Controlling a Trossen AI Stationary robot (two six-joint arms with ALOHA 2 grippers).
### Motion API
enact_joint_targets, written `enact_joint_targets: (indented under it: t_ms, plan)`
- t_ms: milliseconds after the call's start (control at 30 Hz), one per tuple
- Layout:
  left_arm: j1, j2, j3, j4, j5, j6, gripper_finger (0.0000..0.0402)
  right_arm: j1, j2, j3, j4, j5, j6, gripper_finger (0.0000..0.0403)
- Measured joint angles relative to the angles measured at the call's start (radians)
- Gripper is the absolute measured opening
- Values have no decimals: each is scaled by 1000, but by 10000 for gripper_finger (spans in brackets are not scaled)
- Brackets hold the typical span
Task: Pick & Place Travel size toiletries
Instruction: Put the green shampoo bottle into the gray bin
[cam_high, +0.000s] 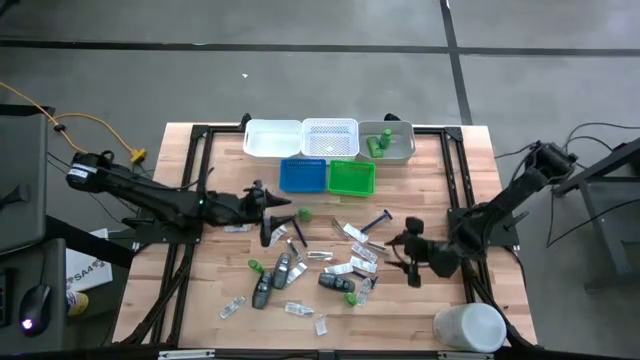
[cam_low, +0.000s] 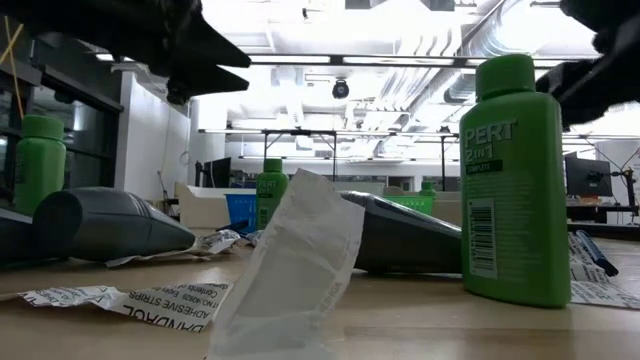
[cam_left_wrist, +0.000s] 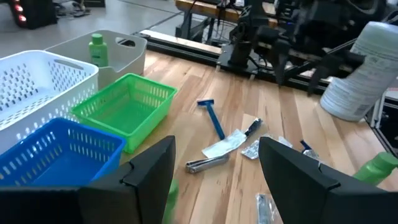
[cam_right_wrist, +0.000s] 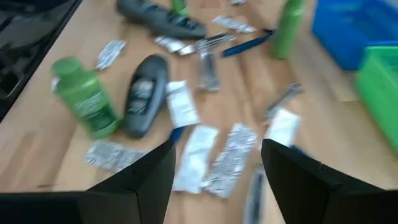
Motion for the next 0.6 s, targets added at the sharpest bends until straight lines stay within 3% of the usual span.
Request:
enact_joint_targets:
  t_ms: [233,367,600]
  plan:
    - [-107,0,0,-41,-117,-58,230,28,231,-1,356,-30,-102,231]
    - [-158,0,0,-39,-139,-76,230,27,303,-1,549,-14,-81,231]
    - [-240,1,0,-47,-216,-81,230,27,370,115,517,-30,-134,231]
